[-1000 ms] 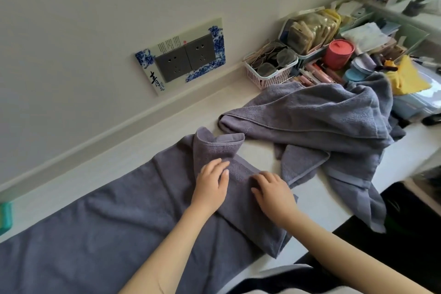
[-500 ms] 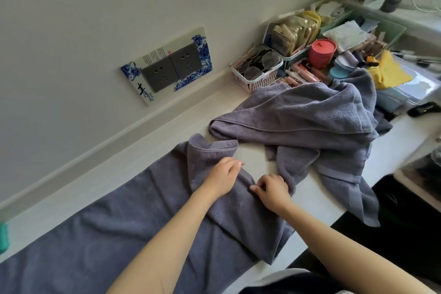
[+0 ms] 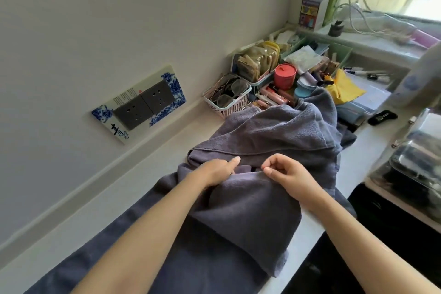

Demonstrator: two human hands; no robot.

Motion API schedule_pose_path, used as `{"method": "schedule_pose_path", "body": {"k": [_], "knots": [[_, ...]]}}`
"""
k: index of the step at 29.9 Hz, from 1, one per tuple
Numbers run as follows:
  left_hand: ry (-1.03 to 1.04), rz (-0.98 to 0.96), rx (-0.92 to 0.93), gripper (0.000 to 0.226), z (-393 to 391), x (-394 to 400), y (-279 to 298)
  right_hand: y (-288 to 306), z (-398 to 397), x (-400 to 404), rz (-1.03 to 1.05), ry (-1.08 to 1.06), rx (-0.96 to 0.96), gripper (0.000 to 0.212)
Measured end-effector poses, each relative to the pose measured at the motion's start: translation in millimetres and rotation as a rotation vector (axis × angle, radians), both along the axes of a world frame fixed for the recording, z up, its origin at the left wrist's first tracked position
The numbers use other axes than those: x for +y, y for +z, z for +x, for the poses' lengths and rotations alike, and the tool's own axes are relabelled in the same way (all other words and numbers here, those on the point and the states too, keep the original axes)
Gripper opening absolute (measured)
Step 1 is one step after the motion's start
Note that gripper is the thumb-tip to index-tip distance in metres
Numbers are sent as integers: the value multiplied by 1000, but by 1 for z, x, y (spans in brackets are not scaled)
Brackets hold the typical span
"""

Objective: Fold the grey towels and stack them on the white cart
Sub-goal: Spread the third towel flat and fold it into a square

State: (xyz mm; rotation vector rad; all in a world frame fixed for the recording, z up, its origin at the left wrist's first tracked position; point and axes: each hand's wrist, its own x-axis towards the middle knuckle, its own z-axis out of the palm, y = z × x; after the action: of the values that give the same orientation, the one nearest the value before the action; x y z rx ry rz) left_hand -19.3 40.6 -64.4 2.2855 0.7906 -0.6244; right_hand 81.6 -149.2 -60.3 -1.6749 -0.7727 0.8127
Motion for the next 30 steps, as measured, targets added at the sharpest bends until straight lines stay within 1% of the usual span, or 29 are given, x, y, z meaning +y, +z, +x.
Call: {"method": "schedule_pose_path", "body": {"k": [2, 4, 7, 8, 10, 12, 14, 16, 18, 20, 21, 22, 23, 26, 27, 28, 29, 30], "knots": [[5, 40, -4, 71, 16, 11, 14, 23, 23, -7, 65, -89, 31, 12], [26, 66, -86, 71, 42, 16, 37, 47, 46, -14, 96, -151, -5, 14], [67, 192, -350, 75, 80, 20, 80, 72, 72, -18, 87, -260, -163, 13], [91, 215, -461, 74, 97, 21, 97, 83, 84, -19, 77, -317, -242, 10], [125, 255, -615, 71, 119, 20, 116, 95, 97, -21, 44, -401, -320, 6], [117, 300, -702, 70, 136, 12, 127, 103, 104, -22, 25, -437, -319, 7], [179, 286, -774, 68, 142, 4, 126, 105, 104, -19, -12, -424, -301, 11], [307, 224, -832, 61, 137, 1, 121, 104, 98, -19, -54, -392, -284, 13], [464, 119, -881, 49, 123, 0, 116, 102, 89, -19, -88, -323, -235, 14], [658, -53, -936, 27, 98, 4, 109, 102, 71, -13, -105, -198, -132, 17], [733, -165, -959, 16, 91, 2, 107, 102, 65, -14, -101, -160, -79, 19], [792, -228, -965, 6, 76, 2, 103, 102, 53, -10, -85, -106, -27, 20], [854, -287, -985, 6, 58, 3, 101, 102, 38, -4, -77, -53, -15, 20], [1008, -401, -1084, 21, -11, 18, 101, 108, -22, 22, -25, 83, 19, 23], [1042, -477, -1085, 26, -15, 17, 101, 107, -27, 23, -15, 95, 31, 24], [1101, -444, -1134, 27, -62, 27, 104, 110, -66, 39, -11, 167, 40, 25], [1121, -483, -1128, 27, -73, 28, 105, 108, -74, 42, -6, 169, 61, 26], [1155, -456, -1145, 24, -98, 31, 108, 111, -96, 46, -4, 191, 76, 27]]}}
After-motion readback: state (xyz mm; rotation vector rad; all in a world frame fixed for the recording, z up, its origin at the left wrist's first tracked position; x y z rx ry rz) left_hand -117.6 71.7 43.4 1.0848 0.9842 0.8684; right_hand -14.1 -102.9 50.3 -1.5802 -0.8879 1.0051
